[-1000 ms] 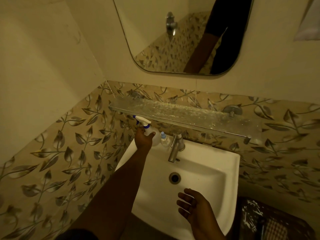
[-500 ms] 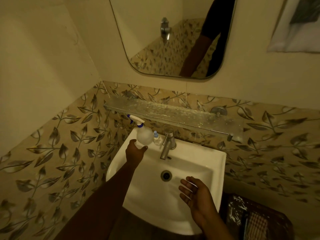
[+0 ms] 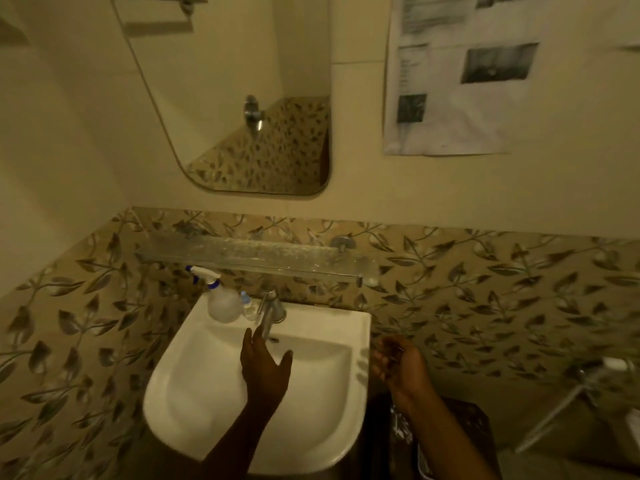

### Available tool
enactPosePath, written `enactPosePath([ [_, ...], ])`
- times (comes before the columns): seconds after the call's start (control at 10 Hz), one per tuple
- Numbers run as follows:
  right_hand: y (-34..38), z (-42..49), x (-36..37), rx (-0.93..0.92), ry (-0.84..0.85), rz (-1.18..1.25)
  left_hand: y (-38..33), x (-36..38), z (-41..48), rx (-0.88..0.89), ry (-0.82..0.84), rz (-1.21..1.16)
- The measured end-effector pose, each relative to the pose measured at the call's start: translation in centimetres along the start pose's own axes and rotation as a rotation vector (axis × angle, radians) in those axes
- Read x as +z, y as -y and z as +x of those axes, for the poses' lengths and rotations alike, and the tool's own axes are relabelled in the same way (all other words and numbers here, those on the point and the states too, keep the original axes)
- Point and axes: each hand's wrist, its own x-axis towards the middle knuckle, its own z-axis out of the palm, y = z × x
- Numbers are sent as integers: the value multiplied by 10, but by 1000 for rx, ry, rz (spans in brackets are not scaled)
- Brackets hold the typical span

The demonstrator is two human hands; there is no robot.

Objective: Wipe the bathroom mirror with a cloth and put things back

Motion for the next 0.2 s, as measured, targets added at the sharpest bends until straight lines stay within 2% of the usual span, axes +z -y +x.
enactPosePath([
  [0.2, 40, -10, -29, -351, -145, -146, -49, 17, -13, 428, 72, 244],
])
